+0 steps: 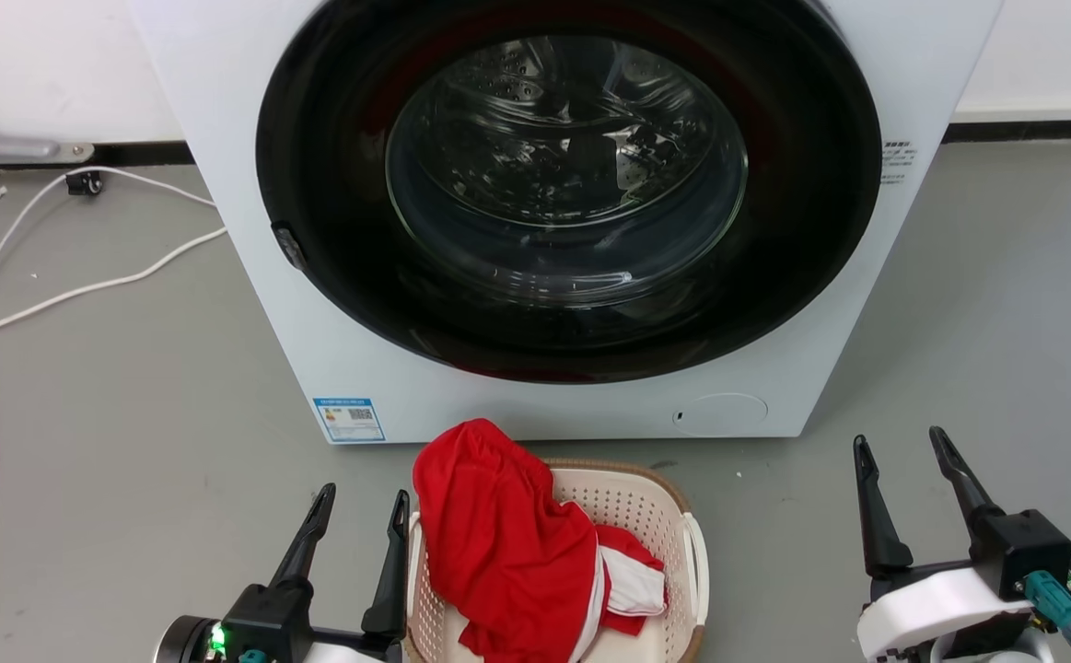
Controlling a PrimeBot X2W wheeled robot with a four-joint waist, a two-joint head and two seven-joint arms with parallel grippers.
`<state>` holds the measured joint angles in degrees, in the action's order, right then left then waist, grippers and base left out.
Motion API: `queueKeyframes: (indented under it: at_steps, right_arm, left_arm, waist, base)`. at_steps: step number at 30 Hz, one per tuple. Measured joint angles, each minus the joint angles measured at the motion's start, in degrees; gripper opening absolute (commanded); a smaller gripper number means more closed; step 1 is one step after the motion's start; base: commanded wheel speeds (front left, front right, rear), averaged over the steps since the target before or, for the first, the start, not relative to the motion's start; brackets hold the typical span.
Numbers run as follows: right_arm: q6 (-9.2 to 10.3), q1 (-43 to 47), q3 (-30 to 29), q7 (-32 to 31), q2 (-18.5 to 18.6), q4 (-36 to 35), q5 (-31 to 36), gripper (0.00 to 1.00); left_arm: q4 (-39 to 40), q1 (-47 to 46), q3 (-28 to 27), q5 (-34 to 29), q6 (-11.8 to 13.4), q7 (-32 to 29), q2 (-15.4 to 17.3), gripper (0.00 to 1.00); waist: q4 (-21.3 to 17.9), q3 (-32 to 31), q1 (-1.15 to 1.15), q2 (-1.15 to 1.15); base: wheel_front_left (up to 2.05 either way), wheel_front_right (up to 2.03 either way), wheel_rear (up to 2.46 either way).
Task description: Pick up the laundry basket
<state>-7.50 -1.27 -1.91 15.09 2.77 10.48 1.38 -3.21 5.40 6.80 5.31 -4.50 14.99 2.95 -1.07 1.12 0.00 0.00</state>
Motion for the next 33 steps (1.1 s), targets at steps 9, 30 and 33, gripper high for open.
queueKeyframes:
  at_steps: [9,30,33]
  right_arm:
    - [-0.01,-4.16,0.42,0.00,0.02,0.93,0.70,1.00]
    - [-0.01,-27.06,5.02,-7.05,0.07,22.59,-4.17,1.00]
    - [-0.01,-30.41,6.47,-8.68,0.03,26.72,-4.33,1.00]
  left_arm:
    - [-3.83,-4.05,-1.80,-0.11,-0.03,0.08,-0.03,1.00]
    - [-35.79,-34.21,-4.27,0.53,-2.57,0.08,4.80,1.00]
    - [-42.54,-38.12,-2.29,0.58,-2.82,-0.22,5.68,1.00]
  waist:
    - [-0.14,6.02,0.00,0.00]
    - [-0.25,31.38,0.01,0.00]
    - [-0.18,34.06,0.01,0.00]
  base:
    - [0.00,0.00,0.00]
    - [0.00,0.00,0.00]
    - [0.00,0.00,0.00]
